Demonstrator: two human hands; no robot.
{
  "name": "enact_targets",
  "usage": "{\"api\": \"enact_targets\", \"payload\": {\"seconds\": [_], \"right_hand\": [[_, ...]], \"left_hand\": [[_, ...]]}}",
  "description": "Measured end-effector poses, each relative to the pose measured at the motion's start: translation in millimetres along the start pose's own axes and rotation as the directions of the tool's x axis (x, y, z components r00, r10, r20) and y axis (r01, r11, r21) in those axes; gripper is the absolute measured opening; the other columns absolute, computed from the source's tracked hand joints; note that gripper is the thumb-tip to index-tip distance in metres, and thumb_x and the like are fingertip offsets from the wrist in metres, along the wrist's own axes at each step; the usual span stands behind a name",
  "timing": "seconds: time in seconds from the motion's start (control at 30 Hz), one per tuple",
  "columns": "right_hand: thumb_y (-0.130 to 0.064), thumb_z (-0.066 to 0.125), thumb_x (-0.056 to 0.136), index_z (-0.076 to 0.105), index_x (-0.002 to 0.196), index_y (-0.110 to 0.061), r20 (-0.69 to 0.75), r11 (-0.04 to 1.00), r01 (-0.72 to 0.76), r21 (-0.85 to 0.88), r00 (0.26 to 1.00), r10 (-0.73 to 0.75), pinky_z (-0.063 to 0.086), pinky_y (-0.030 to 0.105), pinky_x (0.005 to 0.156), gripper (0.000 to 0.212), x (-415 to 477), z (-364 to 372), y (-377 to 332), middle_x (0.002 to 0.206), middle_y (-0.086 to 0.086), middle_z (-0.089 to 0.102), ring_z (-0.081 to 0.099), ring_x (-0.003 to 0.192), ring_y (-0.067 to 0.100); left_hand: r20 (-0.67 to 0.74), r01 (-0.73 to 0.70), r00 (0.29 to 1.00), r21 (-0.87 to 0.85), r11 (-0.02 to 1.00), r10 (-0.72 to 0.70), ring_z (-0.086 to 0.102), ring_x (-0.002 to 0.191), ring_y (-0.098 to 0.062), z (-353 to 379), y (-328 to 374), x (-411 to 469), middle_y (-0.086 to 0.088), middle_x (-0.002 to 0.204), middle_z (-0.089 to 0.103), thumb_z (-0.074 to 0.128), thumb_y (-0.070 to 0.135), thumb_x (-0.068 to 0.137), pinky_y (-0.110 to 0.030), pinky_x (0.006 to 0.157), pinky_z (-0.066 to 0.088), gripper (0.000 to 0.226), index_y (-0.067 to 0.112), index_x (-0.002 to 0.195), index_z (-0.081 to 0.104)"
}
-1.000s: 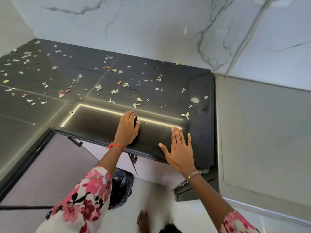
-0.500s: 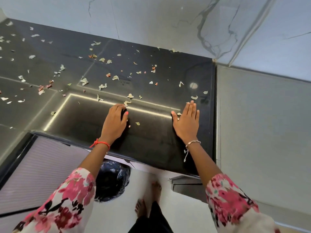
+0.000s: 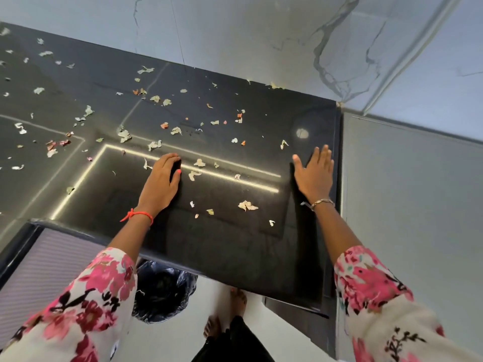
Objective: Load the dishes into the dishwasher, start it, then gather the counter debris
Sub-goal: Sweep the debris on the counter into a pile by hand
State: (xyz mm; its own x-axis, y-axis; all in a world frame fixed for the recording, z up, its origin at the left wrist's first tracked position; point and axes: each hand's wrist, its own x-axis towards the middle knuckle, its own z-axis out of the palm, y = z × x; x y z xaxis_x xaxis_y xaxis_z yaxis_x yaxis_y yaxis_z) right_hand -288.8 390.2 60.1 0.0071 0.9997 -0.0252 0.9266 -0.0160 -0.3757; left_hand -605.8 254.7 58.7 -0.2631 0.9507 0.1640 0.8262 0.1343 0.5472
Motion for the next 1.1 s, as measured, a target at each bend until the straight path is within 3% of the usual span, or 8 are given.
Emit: {"api": "enact_targets", "payload": {"seconds": [0.13,0.3,0.4,0.53,0.63,0.77,0.97,1.1], "right_hand": [[-0.061,0.024,0.092,0.010,0.146,0.004,0.011,0.999,-0.041,0.013,0.999,0.041,0.000,0.040,0.118,0.085,-8.9,15.1,-31.4,0.154,0.023,0.004,0.002,0.144,0.032],[-0.049,0.034,0.096,0.019,0.147,-0.010,0.124,0.856,0.425,0.294,0.871,-0.475,0.010,0.033,0.117,0.066,-49.9,30.5,-89.3,0.156,0.004,0.014,0.011,0.144,0.016],[-0.044,0.037,0.097,0.029,0.144,-0.010,-0.034,0.899,0.323,0.294,0.944,-0.328,0.009,0.034,0.117,0.059,-0.5,23.7,-84.6,0.156,0.003,0.017,0.009,0.145,0.017],[-0.054,0.029,0.095,0.016,0.147,-0.002,0.071,0.993,0.108,0.048,0.991,-0.112,0.000,0.037,0.119,0.074,51.2,24.5,-66.3,0.157,0.014,0.006,0.002,0.145,0.024],[-0.060,0.024,0.093,0.011,0.147,0.001,0.099,0.971,0.240,0.020,0.966,-0.241,-0.001,0.037,0.118,0.083,22.4,42.2,-91.8,0.156,0.017,0.006,0.001,0.145,0.026],[-0.054,0.029,0.095,0.014,0.149,-0.013,0.237,0.786,0.541,0.301,0.756,-0.611,0.001,0.030,0.118,0.069,-32.1,50.5,-129.8,0.157,0.001,0.009,0.004,0.145,0.013],[-0.052,0.030,0.096,0.016,0.148,-0.009,0.130,0.911,0.374,0.174,0.908,-0.398,0.001,0.035,0.118,0.069,87.5,38.4,-126.4,0.157,0.008,0.003,0.001,0.145,0.020],[-0.057,0.027,0.094,0.012,0.149,-0.009,0.228,0.914,0.403,0.041,0.887,-0.401,0.000,0.039,0.119,0.074,118.8,44.2,-127.9,0.157,0.010,0.002,0.000,0.145,0.022]], "left_hand": [[-0.063,0.013,0.998,-0.024,1.000,-0.014,0.045,0.121,-0.029,2.6,-3.4,4.5,-0.017,0.127,0.051,0.046,0.001,0.093,-0.018,0.104,0.024,0.029,-0.005,0.120,0.053],[-0.183,0.023,0.982,-0.135,0.991,-0.047,0.060,0.105,-0.027,-2.7,-13.2,16.7,-0.013,0.111,0.064,0.047,-0.012,0.085,-0.036,0.099,0.043,0.025,-0.002,0.098,0.067],[-0.196,0.042,0.977,-0.224,0.974,-0.087,0.060,0.106,-0.024,-10.3,-17.1,27.3,-0.013,0.111,0.064,0.051,-0.016,0.081,-0.032,0.100,0.044,0.025,-0.003,0.095,0.068],[-0.122,0.045,0.990,-0.154,0.987,-0.065,0.056,0.115,-0.023,-12.6,-27.4,31.6,-0.012,0.119,0.062,0.054,-0.011,0.082,-0.032,0.106,0.037,0.023,-0.002,0.098,0.067],[-0.119,0.030,0.992,-0.116,0.993,-0.044,0.054,0.118,-0.022,-8.4,-35.2,28.5,-0.010,0.122,0.061,0.053,-0.007,0.085,-0.033,0.107,0.036,0.023,0.000,0.102,0.066],[-0.113,0.033,0.993,-0.105,0.994,-0.045,0.053,0.119,-0.018,-7.8,-37.5,29.0,-0.008,0.122,0.061,0.054,-0.005,0.085,-0.030,0.107,0.035,0.023,0.002,0.104,0.065],[-0.118,0.041,0.992,-0.108,0.993,-0.053,0.053,0.119,-0.016,-8.7,-36.8,30.3,-0.006,0.122,0.061,0.054,-0.004,0.085,-0.023,0.106,0.033,0.024,0.003,0.105,0.065],[-0.135,0.035,0.990,-0.116,0.993,-0.050,0.052,0.117,-0.012,-8.6,-35.3,30.2,-0.005,0.120,0.062,0.055,-0.005,0.084,-0.015,0.106,0.031,0.024,0.003,0.103,0.066]]}}
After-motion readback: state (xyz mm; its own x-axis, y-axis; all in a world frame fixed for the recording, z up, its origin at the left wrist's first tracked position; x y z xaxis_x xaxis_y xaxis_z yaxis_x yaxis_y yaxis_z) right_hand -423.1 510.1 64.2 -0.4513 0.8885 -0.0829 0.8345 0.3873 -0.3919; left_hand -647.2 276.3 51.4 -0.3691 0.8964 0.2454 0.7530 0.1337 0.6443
